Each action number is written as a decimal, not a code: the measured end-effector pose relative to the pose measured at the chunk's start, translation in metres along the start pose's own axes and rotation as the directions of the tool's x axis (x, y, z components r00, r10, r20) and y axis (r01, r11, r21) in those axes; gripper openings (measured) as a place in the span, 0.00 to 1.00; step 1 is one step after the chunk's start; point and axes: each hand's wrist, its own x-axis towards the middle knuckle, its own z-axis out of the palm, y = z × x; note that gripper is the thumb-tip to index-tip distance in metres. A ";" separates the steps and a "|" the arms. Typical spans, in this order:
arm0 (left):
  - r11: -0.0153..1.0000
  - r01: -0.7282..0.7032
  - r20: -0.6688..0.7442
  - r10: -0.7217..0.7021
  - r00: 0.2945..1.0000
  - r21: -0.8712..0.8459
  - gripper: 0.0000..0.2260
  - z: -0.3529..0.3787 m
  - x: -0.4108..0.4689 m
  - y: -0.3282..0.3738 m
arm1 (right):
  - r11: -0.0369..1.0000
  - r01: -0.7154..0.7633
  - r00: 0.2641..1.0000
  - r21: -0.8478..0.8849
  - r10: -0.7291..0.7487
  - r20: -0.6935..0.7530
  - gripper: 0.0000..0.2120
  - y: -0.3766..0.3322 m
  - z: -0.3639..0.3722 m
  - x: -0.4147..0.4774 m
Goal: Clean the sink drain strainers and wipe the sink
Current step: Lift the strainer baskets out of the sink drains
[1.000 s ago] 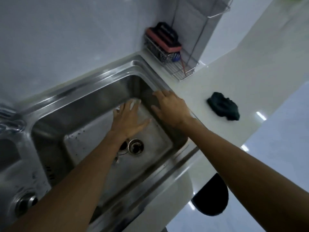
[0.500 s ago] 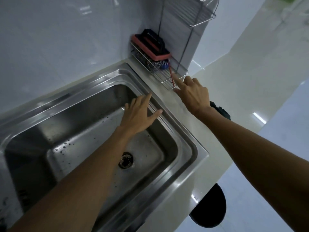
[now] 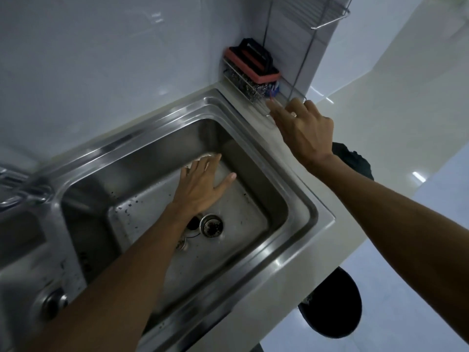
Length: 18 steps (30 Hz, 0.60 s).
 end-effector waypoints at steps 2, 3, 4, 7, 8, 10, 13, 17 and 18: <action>1.000 0.021 0.008 -0.021 1.000 0.008 0.37 -0.003 -0.020 -0.013 | 0.999 0.039 0.996 0.031 -0.036 -0.080 0.17 -0.022 -0.017 -0.010; 0.999 0.040 0.017 -0.040 0.999 0.013 0.37 -0.003 -0.032 -0.022 | 0.997 0.057 0.993 0.056 -0.051 -0.102 0.18 -0.036 -0.025 -0.017; 0.998 0.063 0.028 -0.064 0.998 0.018 0.37 -0.003 -0.045 -0.032 | 0.993 0.070 0.992 0.097 -0.059 -0.115 0.18 -0.051 -0.032 -0.026; 0.986 0.163 0.095 -0.165 0.982 0.033 0.41 0.000 -0.083 -0.067 | 0.963 0.073 0.993 0.259 -0.048 -0.103 0.16 -0.105 -0.043 -0.061; 0.978 0.199 0.124 -0.205 0.971 0.057 0.44 0.002 -0.096 -0.079 | 0.948 0.056 0.997 0.315 -0.035 -0.071 0.15 -0.125 -0.045 -0.074; 0.960 0.213 0.199 -0.248 0.948 0.184 0.46 0.012 -0.117 -0.100 | 0.907 -0.016 0.999 0.421 0.001 0.035 0.14 -0.162 -0.045 -0.102; 0.922 0.142 0.290 -0.256 0.922 0.360 0.49 0.037 -0.131 -0.116 | 0.818 -0.143 0.982 0.557 0.049 0.181 0.11 -0.200 -0.042 -0.146; 0.917 0.201 0.304 -0.311 0.901 0.344 0.45 0.067 -0.126 -0.120 | 0.740 -0.278 0.950 0.612 0.119 0.288 0.11 -0.212 -0.031 -0.179; 0.917 0.217 0.315 -0.326 0.891 0.335 0.43 0.074 -0.128 -0.120 | 0.723 -0.307 0.941 0.619 0.132 0.313 0.13 -0.213 -0.030 -0.185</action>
